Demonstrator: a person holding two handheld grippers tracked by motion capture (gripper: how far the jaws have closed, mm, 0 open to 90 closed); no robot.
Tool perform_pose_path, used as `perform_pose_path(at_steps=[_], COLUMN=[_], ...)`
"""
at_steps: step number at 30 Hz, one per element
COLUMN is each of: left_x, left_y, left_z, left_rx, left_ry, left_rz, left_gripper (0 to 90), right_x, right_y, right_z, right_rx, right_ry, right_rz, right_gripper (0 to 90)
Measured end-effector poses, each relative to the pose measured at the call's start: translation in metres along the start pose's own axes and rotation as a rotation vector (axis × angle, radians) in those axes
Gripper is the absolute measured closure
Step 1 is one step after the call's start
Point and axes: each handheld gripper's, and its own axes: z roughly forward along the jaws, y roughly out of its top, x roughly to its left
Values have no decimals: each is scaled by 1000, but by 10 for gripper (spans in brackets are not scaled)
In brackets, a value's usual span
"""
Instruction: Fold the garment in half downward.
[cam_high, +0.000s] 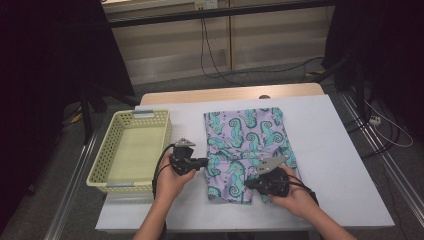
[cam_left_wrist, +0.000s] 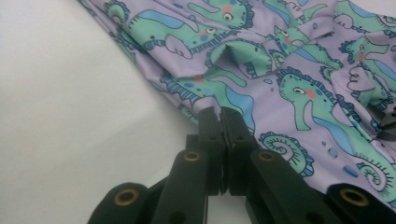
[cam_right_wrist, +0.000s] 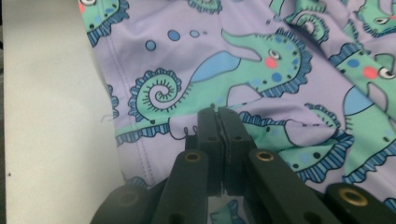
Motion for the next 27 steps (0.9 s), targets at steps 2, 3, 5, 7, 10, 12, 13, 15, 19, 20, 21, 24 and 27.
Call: perform_pose_path(at_steps=[2,3,5,7,10,12,13,15,19,20,21,24,27], left_x=[2,1,-2,-4,-5,-5,-4,-3,0,0,0,-1,-5], left_y=[2,2,2,3,2,0,-1,-3,-9,-11,-13,-17,-22], left_z=[-1,1,5,9,12,12,11,9,4,3,2,0,-1], left_rx=[-7,4,10,13,20,25,24,4,2,3,9,13,22], left_ry=[-16,-8,-4,28,-6,-4,0,-1,11,9,9,12,-7], left_rz=[-4,4,23,52,42,18,7,-7,-19,-19,-21,-16,-11], left_gripper=[884,885,884,869,851,807,741,620,488,471,465,449,463], right_x=[-1,-1,0,0,0,-1,-1,-3,6,10,15,25,27], right_y=[-1,-1,-3,-4,-4,-5,-6,-6,1,2,3,6,7], right_z=[0,0,0,-1,-5,-8,-10,-15,-12,-8,-3,9,14], right_rx=[-8,-12,-5,-2,27,30,19,-1,-61,-57,-44,-11,5], right_ry=[2,-3,-2,-9,-22,-30,-42,-35,-2,18,36,82,90], right_rz=[8,5,7,2,-18,-24,-19,-1,-1,-14,-27,-71,-100], right_gripper=[895,895,890,879,890,863,841,833,677,634,594,566,639])
